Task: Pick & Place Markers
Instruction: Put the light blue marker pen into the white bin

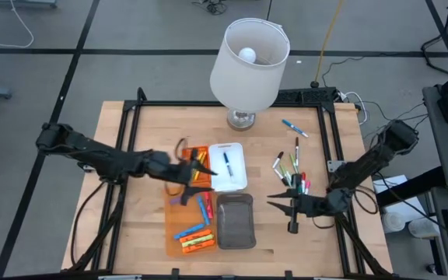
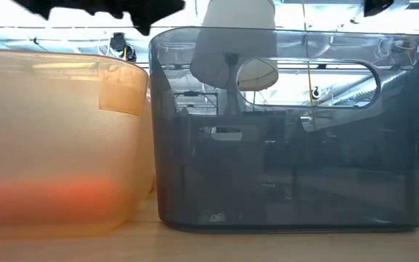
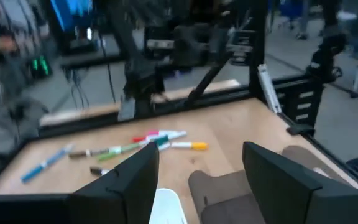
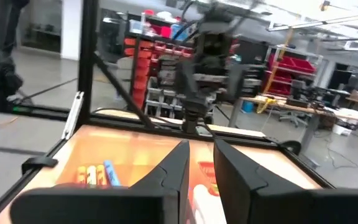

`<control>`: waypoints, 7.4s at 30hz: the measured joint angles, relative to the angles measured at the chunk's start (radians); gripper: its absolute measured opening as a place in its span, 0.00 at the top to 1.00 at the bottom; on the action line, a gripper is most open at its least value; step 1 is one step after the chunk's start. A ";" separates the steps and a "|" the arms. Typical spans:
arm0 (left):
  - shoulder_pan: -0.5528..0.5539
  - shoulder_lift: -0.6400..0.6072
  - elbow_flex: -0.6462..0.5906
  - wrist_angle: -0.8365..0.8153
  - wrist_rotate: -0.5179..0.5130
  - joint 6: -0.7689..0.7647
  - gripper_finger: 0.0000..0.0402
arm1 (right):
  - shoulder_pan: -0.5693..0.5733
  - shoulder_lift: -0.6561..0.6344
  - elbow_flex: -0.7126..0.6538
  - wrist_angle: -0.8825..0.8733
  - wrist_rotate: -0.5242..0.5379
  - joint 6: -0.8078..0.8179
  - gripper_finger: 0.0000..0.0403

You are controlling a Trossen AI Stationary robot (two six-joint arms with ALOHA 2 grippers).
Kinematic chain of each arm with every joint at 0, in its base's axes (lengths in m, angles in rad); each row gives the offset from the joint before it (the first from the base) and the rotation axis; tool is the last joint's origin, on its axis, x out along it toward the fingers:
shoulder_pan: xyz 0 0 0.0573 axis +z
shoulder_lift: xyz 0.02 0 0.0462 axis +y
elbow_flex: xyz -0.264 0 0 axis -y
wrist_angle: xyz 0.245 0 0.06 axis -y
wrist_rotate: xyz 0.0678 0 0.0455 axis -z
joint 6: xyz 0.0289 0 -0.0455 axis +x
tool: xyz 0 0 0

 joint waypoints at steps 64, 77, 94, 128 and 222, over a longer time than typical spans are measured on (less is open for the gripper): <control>0.021 -0.373 -0.343 0.227 -0.031 -0.084 0.41 | -1.509 0.065 0.228 -1.466 -0.504 0.639 0.50; 0.027 -0.373 -0.343 0.226 -0.031 -0.084 0.41 | -1.597 0.071 0.087 -1.295 -0.543 0.569 0.50; 0.026 -0.372 -0.343 0.227 -0.031 -0.086 0.41 | -1.596 0.069 0.005 -1.106 -0.808 0.463 0.52; 0.026 -0.372 -0.343 0.227 -0.031 -0.086 0.41 | -1.548 0.127 -0.077 -0.877 -0.742 0.435 0.92; -0.039 0.472 0.323 0.242 -0.182 0.110 0.91 | -0.271 0.140 0.021 -0.009 -0.302 0.052 0.70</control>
